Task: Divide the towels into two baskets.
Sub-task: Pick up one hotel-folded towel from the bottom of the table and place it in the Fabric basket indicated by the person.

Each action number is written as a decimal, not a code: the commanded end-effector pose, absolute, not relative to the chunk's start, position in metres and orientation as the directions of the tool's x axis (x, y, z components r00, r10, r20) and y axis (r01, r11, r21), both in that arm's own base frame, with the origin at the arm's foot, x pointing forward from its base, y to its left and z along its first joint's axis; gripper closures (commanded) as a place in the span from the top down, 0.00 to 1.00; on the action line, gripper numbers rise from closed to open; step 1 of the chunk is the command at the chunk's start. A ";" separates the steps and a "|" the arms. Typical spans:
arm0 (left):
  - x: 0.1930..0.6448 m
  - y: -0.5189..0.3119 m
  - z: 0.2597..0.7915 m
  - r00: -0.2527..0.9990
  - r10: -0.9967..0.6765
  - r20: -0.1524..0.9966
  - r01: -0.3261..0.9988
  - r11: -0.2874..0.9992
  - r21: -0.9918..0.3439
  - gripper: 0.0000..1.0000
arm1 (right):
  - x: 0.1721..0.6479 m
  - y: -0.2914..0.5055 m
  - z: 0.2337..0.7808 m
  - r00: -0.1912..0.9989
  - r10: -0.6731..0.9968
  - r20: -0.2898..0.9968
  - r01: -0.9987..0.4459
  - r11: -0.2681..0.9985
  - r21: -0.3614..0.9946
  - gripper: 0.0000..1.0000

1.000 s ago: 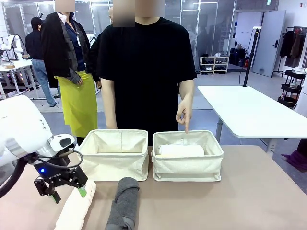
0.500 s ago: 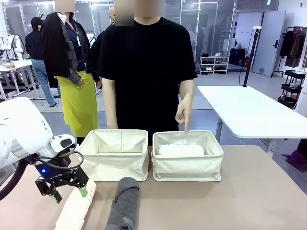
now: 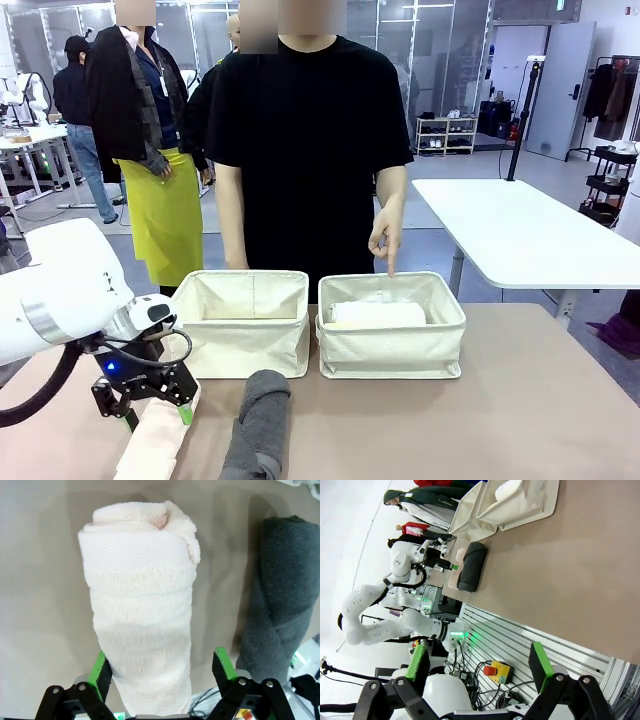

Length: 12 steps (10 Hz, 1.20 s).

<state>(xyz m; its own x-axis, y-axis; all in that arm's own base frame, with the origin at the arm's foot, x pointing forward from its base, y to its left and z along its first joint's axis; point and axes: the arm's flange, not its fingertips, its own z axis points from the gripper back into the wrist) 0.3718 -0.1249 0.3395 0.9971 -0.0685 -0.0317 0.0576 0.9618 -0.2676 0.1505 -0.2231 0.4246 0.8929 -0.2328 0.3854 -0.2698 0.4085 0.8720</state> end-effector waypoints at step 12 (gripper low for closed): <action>0.363 -0.155 0.313 1.000 -0.008 -0.021 0.007 0.999 -0.037 0.88 | 0.150 -0.223 0.427 0.887 -0.231 0.400 -0.285 0.407 0.868 1.00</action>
<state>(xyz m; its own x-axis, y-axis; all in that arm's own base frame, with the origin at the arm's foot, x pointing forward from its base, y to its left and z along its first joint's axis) 0.3656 -0.1550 0.3197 0.9989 -0.0332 -0.0345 0.0306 0.9968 -0.0732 0.1507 -0.2231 0.4243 0.8932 -0.2326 0.3847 -0.2695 0.4080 0.8723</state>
